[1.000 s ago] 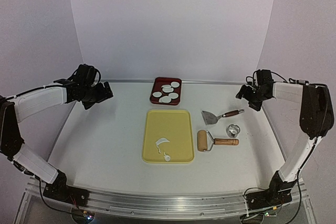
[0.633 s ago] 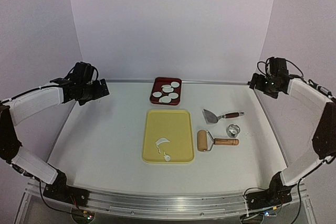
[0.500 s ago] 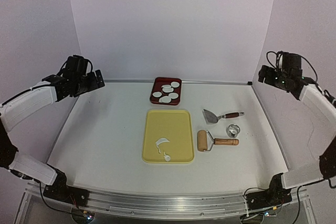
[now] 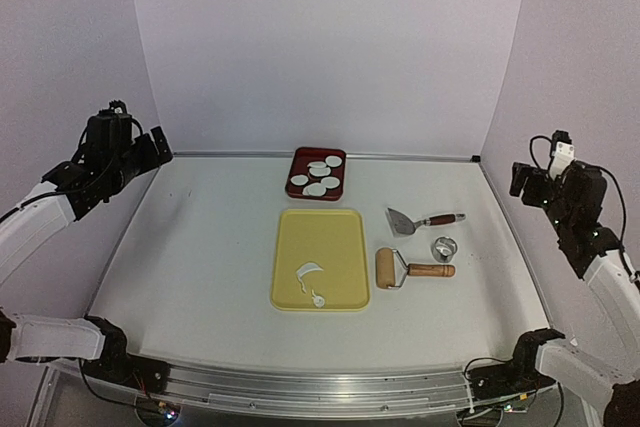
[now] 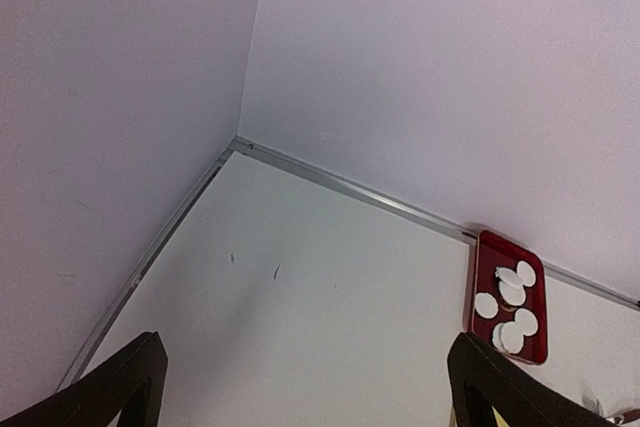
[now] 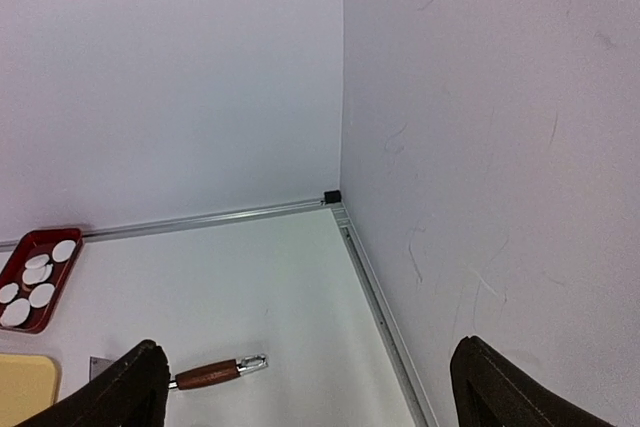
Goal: Roll out the dumpling wrappers from the dough
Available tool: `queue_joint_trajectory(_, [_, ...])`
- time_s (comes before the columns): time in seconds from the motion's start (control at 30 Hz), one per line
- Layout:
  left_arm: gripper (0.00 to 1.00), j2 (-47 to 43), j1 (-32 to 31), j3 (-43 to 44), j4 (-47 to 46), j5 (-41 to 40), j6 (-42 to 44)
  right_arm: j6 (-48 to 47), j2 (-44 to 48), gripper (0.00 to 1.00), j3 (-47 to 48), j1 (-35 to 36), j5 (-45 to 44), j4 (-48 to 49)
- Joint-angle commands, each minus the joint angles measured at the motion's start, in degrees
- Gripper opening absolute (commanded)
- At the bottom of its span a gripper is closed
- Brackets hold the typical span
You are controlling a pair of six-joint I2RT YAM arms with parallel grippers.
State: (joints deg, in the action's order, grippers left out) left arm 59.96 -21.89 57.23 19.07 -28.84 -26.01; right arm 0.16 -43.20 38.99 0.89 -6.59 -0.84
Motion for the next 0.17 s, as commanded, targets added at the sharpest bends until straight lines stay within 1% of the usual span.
queue_joint_trajectory(0.0, [0.99, -1.56, 0.34, -1.13, 1.57, -0.39, -1.11, 2.9, 2.21, 0.98, -0.42, -0.09, -1.39, 1.05])
queue_joint_trajectory(0.13, [1.0, -0.56, 0.33, -0.18, 1.44, 0.69, 0.79, 4.24, 2.13, 0.98, 0.78, -0.09, -1.44, -2.41])
